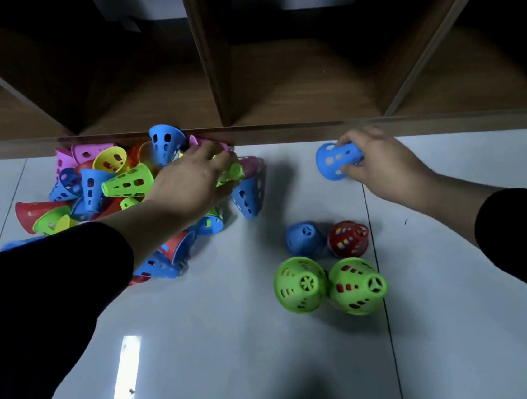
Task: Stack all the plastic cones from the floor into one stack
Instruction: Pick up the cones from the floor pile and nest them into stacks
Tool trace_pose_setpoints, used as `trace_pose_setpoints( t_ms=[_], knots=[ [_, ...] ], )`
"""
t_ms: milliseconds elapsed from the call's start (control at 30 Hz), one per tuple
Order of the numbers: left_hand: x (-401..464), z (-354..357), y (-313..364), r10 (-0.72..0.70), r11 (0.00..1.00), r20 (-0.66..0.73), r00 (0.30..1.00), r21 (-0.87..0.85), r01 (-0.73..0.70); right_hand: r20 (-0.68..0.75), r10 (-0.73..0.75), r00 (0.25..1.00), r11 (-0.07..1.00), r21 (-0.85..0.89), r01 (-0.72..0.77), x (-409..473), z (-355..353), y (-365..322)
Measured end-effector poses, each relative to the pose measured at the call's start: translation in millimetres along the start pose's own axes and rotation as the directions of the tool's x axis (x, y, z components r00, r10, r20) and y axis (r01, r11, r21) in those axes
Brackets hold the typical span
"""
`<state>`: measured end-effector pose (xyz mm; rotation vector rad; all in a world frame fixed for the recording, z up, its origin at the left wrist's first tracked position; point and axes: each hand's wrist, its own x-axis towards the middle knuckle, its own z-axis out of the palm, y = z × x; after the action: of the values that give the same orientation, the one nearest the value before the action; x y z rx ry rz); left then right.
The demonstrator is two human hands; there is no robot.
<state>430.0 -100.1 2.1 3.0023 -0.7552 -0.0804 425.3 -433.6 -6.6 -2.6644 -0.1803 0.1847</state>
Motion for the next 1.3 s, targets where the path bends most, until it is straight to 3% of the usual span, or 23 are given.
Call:
trace_pose_setpoints(
  t_ms=[67,100,233,367,567,800,967,1067,1233,1300],
  knots=[
    [-9.0,-9.3,22.9,0.015,0.975,-0.152,0.988,-0.215,-0.048,-0.024,-0.047,0.999,0.995,0.09,0.049,-18.6,-21.2,-4.3],
    [-13.4,-11.9,35.9,0.007,0.939,-0.163,0.987,-0.338,-0.062,-0.026,-0.077,0.997,0.99,0.116,0.08,-30.2,-30.0,-6.4],
    [-24.9,-8.1,83.7,0.088,0.744,0.06,0.994,-0.667,-0.025,0.107,-0.14,0.984,0.987,0.099,0.13,-78.6,-41.6,-11.0],
    [-17.9,6.4,106.5,0.19,0.656,0.197,0.962,-0.754,0.024,0.208,-0.156,0.965,0.988,0.028,0.154,-100.6,-28.8,-5.6],
    [-21.6,26.1,110.2,0.13,0.746,0.328,0.936,-0.654,0.125,0.368,-0.041,0.929,0.993,-0.089,0.079,-104.3,0.9,-7.7],
    [-29.9,-32.2,72.7,0.042,0.876,0.359,0.932,-0.461,0.138,0.282,-0.049,0.958,0.996,-0.06,0.068,-120.2,-46.2,-33.9],
    [-69.6,-86.2,37.7,-0.095,0.967,0.385,0.918,-0.185,0.177,0.221,-0.085,0.972,0.989,-0.096,0.108,-131.5,-91.0,-95.9],
    [-108.9,-112.9,14.4,-0.164,0.971,0.353,0.921,-0.108,0.214,0.163,-0.166,0.973,0.976,-0.11,0.185,-133.8,-98.5,-154.5],
    [-173.4,-111.4,-26.6,-0.309,0.935,0.297,0.903,-0.076,0.345,0.187,-0.234,0.954,0.958,-0.126,0.259,-129.0,-60.4,-242.0],
    [-192.5,-102.2,-42.2,-0.305,0.946,0.282,0.91,-0.023,0.324,0.23,-0.233,0.945,0.952,-0.146,0.27,-124.4,-34.5,-261.3]
  ],
)
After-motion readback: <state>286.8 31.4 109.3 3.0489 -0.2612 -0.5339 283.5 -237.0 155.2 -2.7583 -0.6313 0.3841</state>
